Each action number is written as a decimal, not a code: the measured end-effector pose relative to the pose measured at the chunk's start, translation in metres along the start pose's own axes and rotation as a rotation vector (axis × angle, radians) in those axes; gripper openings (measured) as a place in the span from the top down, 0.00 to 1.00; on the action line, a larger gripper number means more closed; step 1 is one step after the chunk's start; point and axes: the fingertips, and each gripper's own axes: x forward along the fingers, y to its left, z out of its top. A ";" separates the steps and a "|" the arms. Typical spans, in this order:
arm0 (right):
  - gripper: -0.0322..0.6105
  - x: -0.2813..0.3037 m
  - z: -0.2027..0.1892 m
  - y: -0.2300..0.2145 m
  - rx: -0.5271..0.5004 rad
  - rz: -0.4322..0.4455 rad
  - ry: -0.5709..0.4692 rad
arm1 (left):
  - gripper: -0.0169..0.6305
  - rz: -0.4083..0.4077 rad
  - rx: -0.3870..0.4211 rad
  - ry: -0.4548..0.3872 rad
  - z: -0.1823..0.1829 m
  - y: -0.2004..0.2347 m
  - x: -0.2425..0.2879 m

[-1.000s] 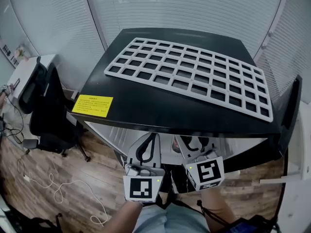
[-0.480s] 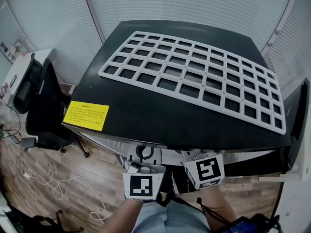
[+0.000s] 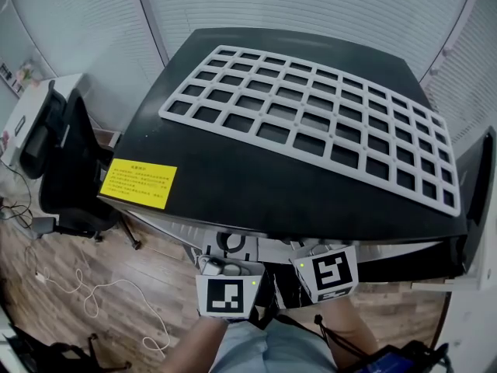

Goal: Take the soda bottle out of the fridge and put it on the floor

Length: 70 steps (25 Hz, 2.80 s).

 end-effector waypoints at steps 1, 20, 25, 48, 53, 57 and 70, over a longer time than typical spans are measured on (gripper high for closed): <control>0.75 0.001 0.002 0.001 -0.006 -0.002 0.000 | 0.95 0.001 0.000 -0.002 0.000 0.002 0.000; 0.80 -0.039 0.026 0.007 -0.023 -0.006 -0.038 | 0.95 -0.014 0.031 -0.039 0.019 -0.023 -0.023; 0.80 -0.057 0.028 0.009 -0.026 0.018 -0.041 | 0.95 -0.004 0.046 -0.051 0.026 -0.038 -0.035; 0.80 -0.180 0.048 0.091 -0.002 -0.117 -0.069 | 0.95 -0.150 0.065 -0.089 0.049 -0.068 -0.153; 0.80 -0.216 0.046 0.126 0.050 -0.197 -0.031 | 0.95 -0.245 0.054 -0.113 0.059 -0.068 -0.190; 0.80 -0.253 0.043 0.144 0.066 -0.311 -0.036 | 0.95 -0.355 0.054 -0.108 0.055 -0.084 -0.213; 0.80 -0.435 -0.004 0.163 0.108 -0.716 0.009 | 0.95 -0.825 0.082 -0.069 0.020 -0.260 -0.288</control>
